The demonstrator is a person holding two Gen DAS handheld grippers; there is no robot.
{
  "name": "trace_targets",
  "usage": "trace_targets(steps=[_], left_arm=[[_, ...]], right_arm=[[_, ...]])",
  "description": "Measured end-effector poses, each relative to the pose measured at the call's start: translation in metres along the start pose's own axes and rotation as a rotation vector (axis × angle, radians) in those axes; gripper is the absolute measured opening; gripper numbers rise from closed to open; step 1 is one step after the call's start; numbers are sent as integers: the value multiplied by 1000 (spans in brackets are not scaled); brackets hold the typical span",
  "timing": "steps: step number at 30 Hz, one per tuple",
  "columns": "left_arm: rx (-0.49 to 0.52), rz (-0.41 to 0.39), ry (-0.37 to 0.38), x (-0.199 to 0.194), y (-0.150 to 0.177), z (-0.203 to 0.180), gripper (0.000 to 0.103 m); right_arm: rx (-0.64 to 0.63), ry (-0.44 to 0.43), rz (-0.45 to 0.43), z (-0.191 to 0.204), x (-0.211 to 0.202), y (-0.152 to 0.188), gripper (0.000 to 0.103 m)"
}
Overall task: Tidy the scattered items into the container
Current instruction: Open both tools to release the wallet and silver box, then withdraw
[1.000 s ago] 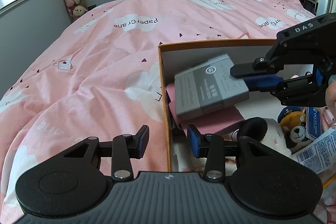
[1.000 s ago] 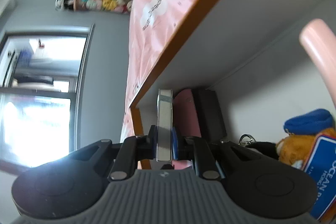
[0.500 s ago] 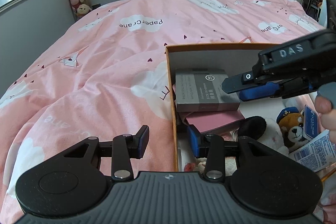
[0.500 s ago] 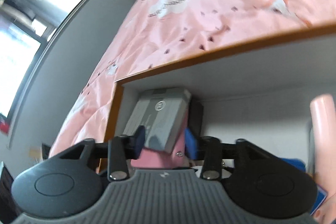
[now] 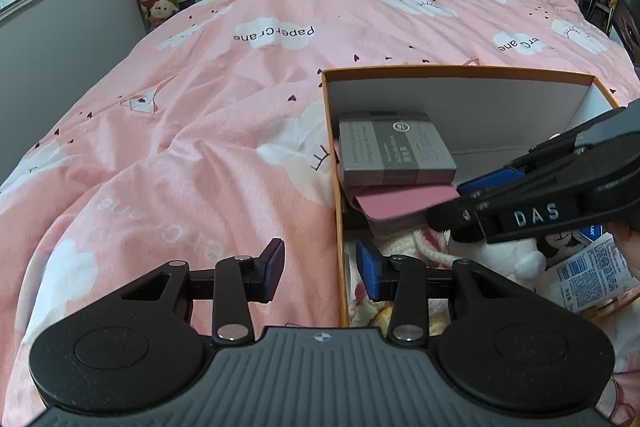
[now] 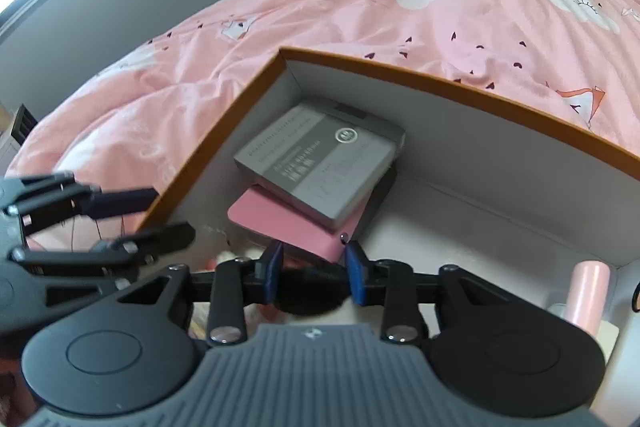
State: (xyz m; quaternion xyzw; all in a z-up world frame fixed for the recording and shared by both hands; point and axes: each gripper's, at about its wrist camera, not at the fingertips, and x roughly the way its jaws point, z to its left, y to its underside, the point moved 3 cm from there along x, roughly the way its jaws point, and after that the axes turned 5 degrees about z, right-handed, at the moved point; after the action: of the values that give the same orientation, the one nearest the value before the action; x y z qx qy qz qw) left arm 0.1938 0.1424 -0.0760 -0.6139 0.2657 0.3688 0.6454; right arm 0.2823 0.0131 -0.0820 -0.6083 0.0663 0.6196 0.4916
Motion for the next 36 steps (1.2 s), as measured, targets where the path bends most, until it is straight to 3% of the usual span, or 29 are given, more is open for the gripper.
trace_targets(steps=[4, 14, 23, 28, 36], left_arm=[[-13, 4, 1, 1, 1, 2, 46], [-12, 11, -5, 3, 2, 0, 46], [-15, -2, -5, -4, 3, -1, 46], [-16, -6, 3, -7, 4, -1, 46], [-33, -16, 8, -9, 3, 1, 46]], right_arm=[[-7, 15, 2, 9, -2, -2, 27], [56, 28, -4, 5, 9, -5, 27], [13, 35, -65, 7, -8, -2, 43], [-93, 117, -138, 14, -14, -9, 61], [-204, 50, -174, 29, -4, -19, 60]])
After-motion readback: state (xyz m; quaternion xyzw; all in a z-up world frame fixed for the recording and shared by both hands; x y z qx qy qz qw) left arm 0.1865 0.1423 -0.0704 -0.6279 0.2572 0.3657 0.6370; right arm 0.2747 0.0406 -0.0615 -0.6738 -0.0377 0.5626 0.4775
